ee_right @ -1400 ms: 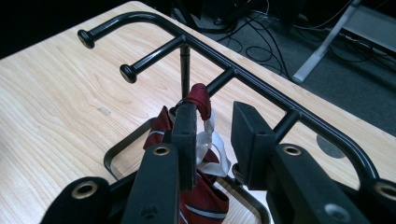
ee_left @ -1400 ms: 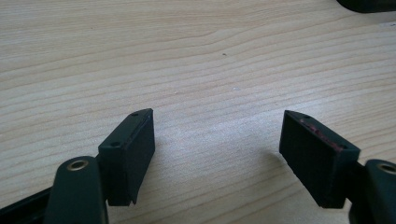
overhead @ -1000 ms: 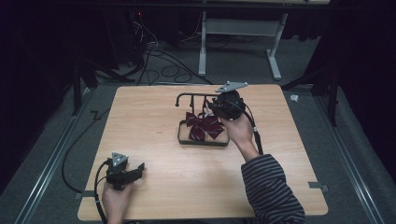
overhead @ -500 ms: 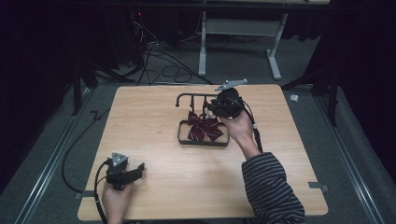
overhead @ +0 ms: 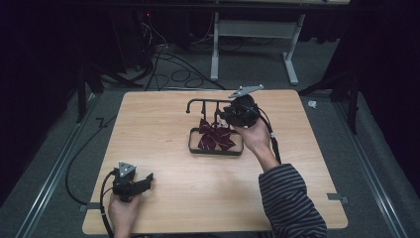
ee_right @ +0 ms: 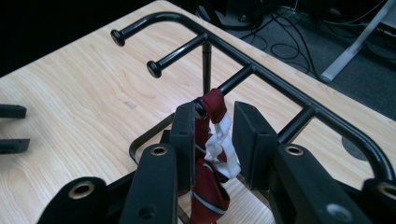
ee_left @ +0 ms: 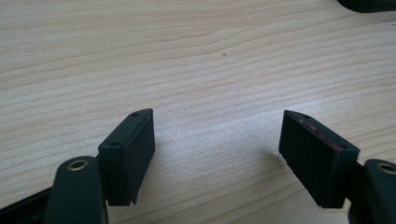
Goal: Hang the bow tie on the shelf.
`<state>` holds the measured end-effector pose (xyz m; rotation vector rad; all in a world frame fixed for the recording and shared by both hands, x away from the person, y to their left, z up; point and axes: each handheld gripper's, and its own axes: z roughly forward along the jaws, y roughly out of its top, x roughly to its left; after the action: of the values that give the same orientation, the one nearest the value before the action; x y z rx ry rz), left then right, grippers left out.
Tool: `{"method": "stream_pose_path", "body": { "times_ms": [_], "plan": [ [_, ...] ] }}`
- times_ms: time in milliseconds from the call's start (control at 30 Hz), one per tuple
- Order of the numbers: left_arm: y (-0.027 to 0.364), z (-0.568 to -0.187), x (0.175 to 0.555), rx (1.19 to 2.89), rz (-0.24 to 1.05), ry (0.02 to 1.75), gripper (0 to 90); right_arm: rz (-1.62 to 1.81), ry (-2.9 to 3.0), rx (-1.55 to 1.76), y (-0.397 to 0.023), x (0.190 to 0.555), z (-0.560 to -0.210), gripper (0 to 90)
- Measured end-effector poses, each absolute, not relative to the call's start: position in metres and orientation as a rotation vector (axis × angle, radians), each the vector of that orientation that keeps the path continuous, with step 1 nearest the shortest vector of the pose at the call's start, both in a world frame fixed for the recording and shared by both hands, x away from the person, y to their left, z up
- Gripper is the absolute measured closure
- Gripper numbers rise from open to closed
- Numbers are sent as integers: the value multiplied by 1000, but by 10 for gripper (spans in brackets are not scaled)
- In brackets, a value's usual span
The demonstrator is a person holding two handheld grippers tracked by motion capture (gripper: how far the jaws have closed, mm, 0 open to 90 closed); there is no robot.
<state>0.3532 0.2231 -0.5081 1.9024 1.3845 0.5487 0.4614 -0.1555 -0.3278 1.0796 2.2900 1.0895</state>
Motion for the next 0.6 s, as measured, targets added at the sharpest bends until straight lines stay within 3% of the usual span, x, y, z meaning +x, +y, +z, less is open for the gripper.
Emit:
{"method": "stream_pose_path", "body": {
  "times_ms": [600],
  "plan": [
    [223,-508,353,1913,551,1383,274,1166,2183,1112,-194,438,-326,679]
  ]
}}
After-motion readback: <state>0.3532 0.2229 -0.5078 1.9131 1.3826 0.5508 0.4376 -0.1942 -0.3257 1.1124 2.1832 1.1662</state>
